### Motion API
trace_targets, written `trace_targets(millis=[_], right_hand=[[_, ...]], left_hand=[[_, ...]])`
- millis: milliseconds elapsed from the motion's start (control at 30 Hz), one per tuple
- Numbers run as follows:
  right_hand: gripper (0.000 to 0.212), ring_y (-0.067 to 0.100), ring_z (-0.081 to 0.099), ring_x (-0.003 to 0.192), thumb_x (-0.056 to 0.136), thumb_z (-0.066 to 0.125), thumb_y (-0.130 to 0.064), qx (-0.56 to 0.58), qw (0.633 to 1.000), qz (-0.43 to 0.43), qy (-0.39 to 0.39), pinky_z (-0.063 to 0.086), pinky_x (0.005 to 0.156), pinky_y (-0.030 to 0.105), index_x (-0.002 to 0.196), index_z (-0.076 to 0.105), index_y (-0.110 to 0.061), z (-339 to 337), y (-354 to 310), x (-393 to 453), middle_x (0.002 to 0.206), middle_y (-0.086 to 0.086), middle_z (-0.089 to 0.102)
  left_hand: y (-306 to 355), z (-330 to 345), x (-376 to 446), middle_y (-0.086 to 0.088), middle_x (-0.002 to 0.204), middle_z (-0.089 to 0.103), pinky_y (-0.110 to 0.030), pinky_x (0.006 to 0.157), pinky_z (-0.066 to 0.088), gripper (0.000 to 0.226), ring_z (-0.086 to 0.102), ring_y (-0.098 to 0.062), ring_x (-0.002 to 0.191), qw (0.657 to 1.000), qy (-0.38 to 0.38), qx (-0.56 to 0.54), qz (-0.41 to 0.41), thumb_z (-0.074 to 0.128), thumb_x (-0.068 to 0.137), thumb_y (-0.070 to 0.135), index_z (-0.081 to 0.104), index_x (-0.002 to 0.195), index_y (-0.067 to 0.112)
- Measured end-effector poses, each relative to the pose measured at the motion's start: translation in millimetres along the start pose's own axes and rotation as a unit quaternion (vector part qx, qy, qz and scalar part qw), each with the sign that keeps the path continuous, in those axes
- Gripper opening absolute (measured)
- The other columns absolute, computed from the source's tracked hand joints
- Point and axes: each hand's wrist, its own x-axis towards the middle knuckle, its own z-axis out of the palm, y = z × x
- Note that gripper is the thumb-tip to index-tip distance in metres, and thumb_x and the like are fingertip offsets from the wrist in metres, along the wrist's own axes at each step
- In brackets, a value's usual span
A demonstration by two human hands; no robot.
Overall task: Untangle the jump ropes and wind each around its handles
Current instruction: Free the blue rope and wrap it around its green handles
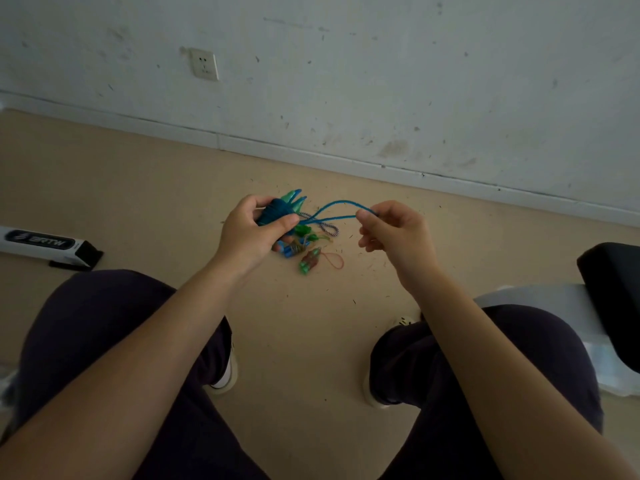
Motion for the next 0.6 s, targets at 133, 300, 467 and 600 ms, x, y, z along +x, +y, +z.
trace_targets(millis=[133,300,467,600], right_hand=[[0.028,0.014,0.055,0.071,0.079,0.079,-0.028,0.037,0.998,0.008,-0.042,0.052,0.074,0.032,0.065,0.061,-0.013,1,-3,-2,0.069,-0.001,0.058],[0.035,0.023,0.064,0.102,0.078,0.060,-0.002,0.164,0.979,-0.005,-0.118,0.047,0.094,0.031,0.049,0.047,-0.017,9,-4,-6,0.091,0.009,0.071],[0.026,0.026,0.059,0.069,0.089,0.057,-0.010,0.169,0.970,-0.004,-0.177,0.048,0.090,0.043,0.063,0.055,-0.015,9,-7,-9,0.065,0.010,0.060],[0.017,0.019,0.051,0.064,0.091,0.052,-0.019,0.144,0.973,0.000,-0.179,0.047,0.070,0.030,0.086,0.063,-0.006,11,-5,-8,0.082,0.016,0.062]], left_hand=[[-1,-2,3,-0.009,0.104,0.071,-0.017,0.050,0.049,0.044,0.070,-0.007,0.062,1.000,0.025,-0.003,-0.004,0.077,0.086,0.017,0.055,0.123,0.009],[-4,5,-2,-0.009,0.106,0.071,-0.017,0.051,0.048,0.037,0.069,-0.007,0.063,1.000,-0.018,0.013,0.002,0.079,0.083,0.017,0.057,0.113,0.018],[-1,5,-3,-0.009,0.108,0.070,-0.018,0.051,0.049,0.039,0.070,-0.010,0.068,1.000,-0.029,0.007,0.002,0.079,0.083,0.016,0.057,0.115,0.015],[0,7,-6,-0.010,0.105,0.071,-0.019,0.052,0.050,0.043,0.070,-0.016,0.071,0.999,-0.041,0.003,-0.006,0.078,0.084,0.014,0.057,0.121,0.009]])
